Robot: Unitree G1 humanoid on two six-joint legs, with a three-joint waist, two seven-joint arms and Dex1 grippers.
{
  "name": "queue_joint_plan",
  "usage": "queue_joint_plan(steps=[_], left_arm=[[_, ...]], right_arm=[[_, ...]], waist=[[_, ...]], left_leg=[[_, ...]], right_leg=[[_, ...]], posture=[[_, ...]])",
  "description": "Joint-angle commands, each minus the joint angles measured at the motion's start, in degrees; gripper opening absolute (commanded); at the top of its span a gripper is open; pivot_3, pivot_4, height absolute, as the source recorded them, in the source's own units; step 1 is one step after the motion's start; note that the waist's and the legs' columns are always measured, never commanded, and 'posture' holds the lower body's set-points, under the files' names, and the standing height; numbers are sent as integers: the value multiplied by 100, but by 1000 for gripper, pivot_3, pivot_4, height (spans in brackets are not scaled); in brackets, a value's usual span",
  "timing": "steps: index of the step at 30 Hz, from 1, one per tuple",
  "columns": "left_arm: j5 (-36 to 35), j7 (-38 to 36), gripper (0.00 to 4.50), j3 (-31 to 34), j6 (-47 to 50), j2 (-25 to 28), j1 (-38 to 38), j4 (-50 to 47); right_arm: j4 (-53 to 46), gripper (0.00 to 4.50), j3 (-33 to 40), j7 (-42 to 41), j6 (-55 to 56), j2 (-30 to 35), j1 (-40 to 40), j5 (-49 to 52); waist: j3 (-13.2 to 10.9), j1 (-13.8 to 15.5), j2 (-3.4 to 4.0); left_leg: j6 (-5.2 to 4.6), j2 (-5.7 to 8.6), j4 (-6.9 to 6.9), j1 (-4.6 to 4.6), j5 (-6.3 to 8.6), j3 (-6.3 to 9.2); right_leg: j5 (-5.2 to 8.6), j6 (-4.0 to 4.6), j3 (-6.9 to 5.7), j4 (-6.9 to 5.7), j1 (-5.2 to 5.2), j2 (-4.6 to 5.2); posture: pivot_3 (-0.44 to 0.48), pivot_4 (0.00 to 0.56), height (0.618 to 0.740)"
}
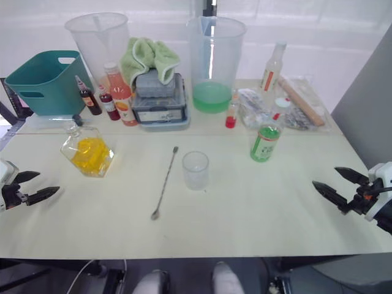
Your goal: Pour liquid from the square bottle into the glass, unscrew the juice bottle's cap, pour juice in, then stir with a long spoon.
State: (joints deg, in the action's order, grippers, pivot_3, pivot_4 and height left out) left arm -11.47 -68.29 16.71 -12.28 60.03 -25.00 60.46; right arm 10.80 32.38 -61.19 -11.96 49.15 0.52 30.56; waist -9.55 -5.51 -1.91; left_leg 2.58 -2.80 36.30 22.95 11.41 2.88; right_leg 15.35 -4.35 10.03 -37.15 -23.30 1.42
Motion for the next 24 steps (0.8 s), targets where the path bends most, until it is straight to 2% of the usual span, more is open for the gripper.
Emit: queue_joint_plan(steps=[1, 4, 7, 10, 13, 18, 24], left_arm=[[-225, -105, 4500, 152, 255, 47, -111, -213], [-570, -312, 4500, 370, 768, 11, -63, -517], [-826, -452, 4500, 564, 1032, -47, 305, -982], [-1157, -422, 4500, 944, 1153, -189, 961, -1698], [-1597, -323, 4500, 1497, 1278, -547, 1860, -2677], [-2036, 270, 4500, 2177, 1716, -1046, 2904, -4091], [-2261, 1434, 4500, 2504, 1994, -1986, 3627, -5765]], right_arm=[[-280, 4452, 164, 92, -46, -18, 39, 120], [-609, 4452, 117, 153, -372, -19, -32, 325], [-1005, 4452, -45, 2, -884, 148, -137, 587], [-1619, 4452, -271, -107, -1523, 321, -343, 1001], [-2238, 4452, -515, -202, -2150, 485, -540, 1456], [-2718, 4452, -966, -378, -2553, 610, -976, 1773], [-2935, 4452, -1441, -437, -2750, 489, -1811, 2037]], waist=[[0, 0, 0], [0, 0, 0], [0, -12, 1], [-1, -47, 5], [-3, -51, 10], [-9, 52, -9], [-11, 174, -10]], left_leg=[[0, 0, 0, 0, 0, 0], [0, 0, 0, 1, 0, 1], [0, 0, 1, 1, 0, 0], [-1, -4, -2, -2, 0, 0], [-1, -6, -3, -1, 0, 0], [0, -8, 6, 4, 0, 5], [0, -3, 33, 11, 0, -1]], right_leg=[[0, 0, 0, 0, 0, 0], [0, 0, 0, -2, 0, 0], [0, 0, 0, -4, 0, 0], [0, 1, 0, -5, -1, -1], [0, 3, 1, -6, -2, -1], [1, 3, -4, -5, -2, 1], [-2, -1, -9, 2, 3, 14]], posture=[[0, 150, 728], [0, 150, 728], [0, 150, 728], [0, 150, 728], [0, 150, 728], [0, 150, 728], [0, 150, 728]])
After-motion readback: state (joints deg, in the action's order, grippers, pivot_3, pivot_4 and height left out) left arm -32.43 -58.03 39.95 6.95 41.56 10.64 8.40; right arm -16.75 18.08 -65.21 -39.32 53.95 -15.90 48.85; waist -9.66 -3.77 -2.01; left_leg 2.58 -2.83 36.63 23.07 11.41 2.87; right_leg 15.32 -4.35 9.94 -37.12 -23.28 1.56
